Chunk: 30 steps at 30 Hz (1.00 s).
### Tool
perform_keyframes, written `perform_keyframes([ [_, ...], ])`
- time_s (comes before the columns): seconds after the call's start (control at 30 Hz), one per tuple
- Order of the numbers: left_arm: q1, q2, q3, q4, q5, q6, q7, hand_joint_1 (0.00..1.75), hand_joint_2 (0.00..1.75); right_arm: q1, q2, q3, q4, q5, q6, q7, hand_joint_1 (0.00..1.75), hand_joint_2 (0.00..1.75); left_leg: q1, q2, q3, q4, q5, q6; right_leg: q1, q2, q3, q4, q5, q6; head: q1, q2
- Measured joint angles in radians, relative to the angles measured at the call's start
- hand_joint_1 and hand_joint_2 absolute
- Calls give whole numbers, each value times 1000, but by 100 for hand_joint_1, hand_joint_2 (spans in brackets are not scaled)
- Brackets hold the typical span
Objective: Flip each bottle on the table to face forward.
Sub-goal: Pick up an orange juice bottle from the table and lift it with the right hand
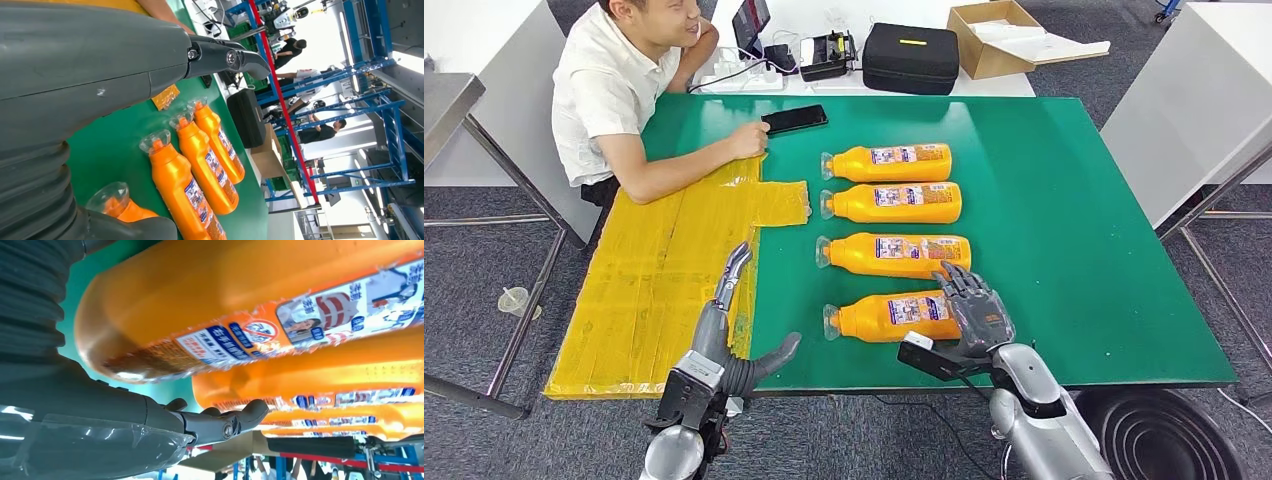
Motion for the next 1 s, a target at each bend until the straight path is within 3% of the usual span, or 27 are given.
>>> perform_keyframes([
  [0.07, 0, 0, 0, 0, 0, 1, 0, 0, 175, -12, -3, 3, 8, 3, 6, 4, 5, 175, 0, 0, 0, 0, 0, 0, 0, 0, 0, 0, 0, 0, 0, 0],
  [0.2, 0, 0, 0, 0, 0, 3, 0, 0, 175, -21, -9, 6, 27, -9, 24, 7, 166, 175, 0, 0, 0, 0, 0, 0, 0, 0, 0, 0, 0, 0, 0, 0],
  [0.27, 0, 0, 0, 0, 0, 3, -1, 0, 175, -22, -17, 8, 37, -30, 48, -1, 175, 175, 0, 0, 0, 0, 0, 0, 0, 0, 0, 0, 0, 0, 0, 0],
  [0.53, 0, 0, 0, 0, 0, 5, -3, 0, 175, -22, -58, 14, 59, -83, 78, -29, 175, 175, 0, 0, 1, 0, 0, 0, 0, 0, 0, 0, 0, 0, 0, 0],
  [1.0, 0, 0, -1, 0, 4, 15, -11, 0, 175, 23, -73, 19, 59, -170, 74, -35, 175, 175, 0, 0, 5, 0, -2, 1, 0, 0, 2, -1, -1, 0, 0, 0],
])
